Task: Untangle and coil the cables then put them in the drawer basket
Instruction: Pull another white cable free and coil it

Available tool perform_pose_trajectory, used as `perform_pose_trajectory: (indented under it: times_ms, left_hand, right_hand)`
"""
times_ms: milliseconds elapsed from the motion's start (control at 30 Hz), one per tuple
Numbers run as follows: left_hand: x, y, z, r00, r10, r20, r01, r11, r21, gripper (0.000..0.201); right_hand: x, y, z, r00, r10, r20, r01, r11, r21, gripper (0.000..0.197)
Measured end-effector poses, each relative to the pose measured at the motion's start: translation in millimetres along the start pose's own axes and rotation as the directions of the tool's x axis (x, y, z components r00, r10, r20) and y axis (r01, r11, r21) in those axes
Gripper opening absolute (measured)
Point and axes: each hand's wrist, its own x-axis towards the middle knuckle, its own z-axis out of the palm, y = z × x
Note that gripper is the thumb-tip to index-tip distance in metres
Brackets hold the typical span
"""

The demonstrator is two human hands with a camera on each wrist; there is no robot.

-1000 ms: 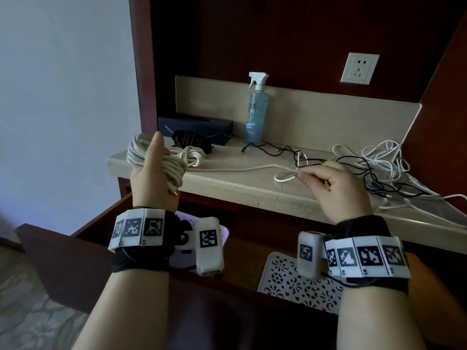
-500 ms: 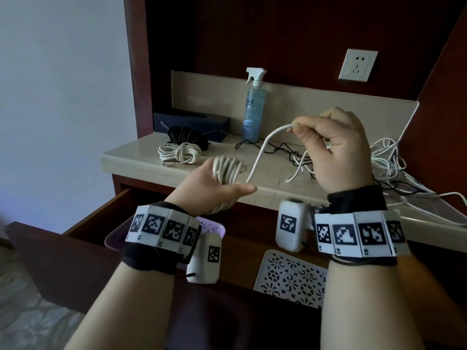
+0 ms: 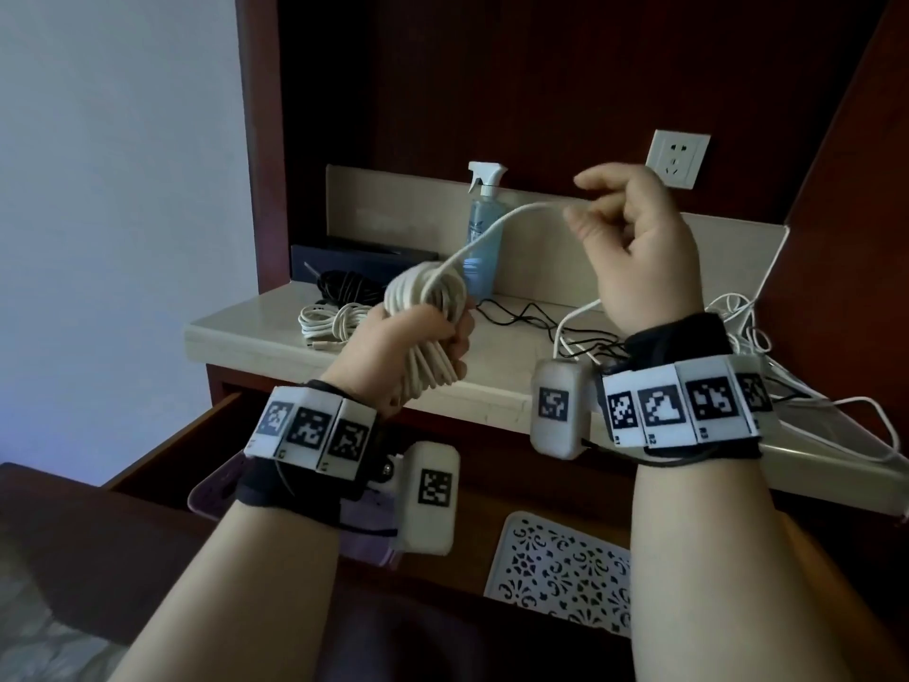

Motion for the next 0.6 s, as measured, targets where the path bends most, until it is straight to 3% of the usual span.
perform_pose_trajectory:
  times_ms: [133,200,300,400,467,533,600]
  left_hand:
    - [2.3,4.7,0.2,0.996,0.088,0.033,-0.073,0.946,-0.316,0.033]
    - [1.9,5.0,-4.1,0.993,0.118,0.031,-0.094,0.9,-0.426,0.036]
    - [0.1,2.5,-8.1,0.986,0.144,0.089,-0.075,0.843,-0.533,0.062]
    - [-1.1,1.7,-9.9,0.982,0.152,0.111,-0.055,0.795,-0.604,0.062]
    - [-2.1,2.7,-12.3,0.987,0.135,0.089,-0.05,0.779,-0.625,0.062]
    - [-3.3,3.2,-13.0,0.992,0.111,0.067,-0.047,0.787,-0.615,0.064]
    - [-4.4,2.8,-11.6,0.992,0.103,0.069,-0.04,0.792,-0.609,0.062]
  right_hand:
    - [-29.1,18.0,11.5,0.993,0.119,-0.021,-0.118,0.993,0.016,0.008]
    - [-41.5,24.3,15.2,0.997,0.08,-0.004,-0.08,0.997,0.02,0.011]
    - [-50.3,20.1,17.8,0.984,-0.047,0.17,0.058,0.997,-0.059,0.024]
    - [-51.6,5.7,15.2,0.954,-0.099,0.282,0.074,0.992,0.098,0.041]
    - [-49.6,-0.4,12.0,0.968,-0.119,0.219,0.084,0.983,0.162,0.035]
    - [-45.4,-2.7,12.1,0.985,-0.134,0.11,0.127,0.989,0.07,0.027]
    - [-43.3,-3.9,16.6,0.99,-0.117,0.079,0.116,0.993,0.009,0.025]
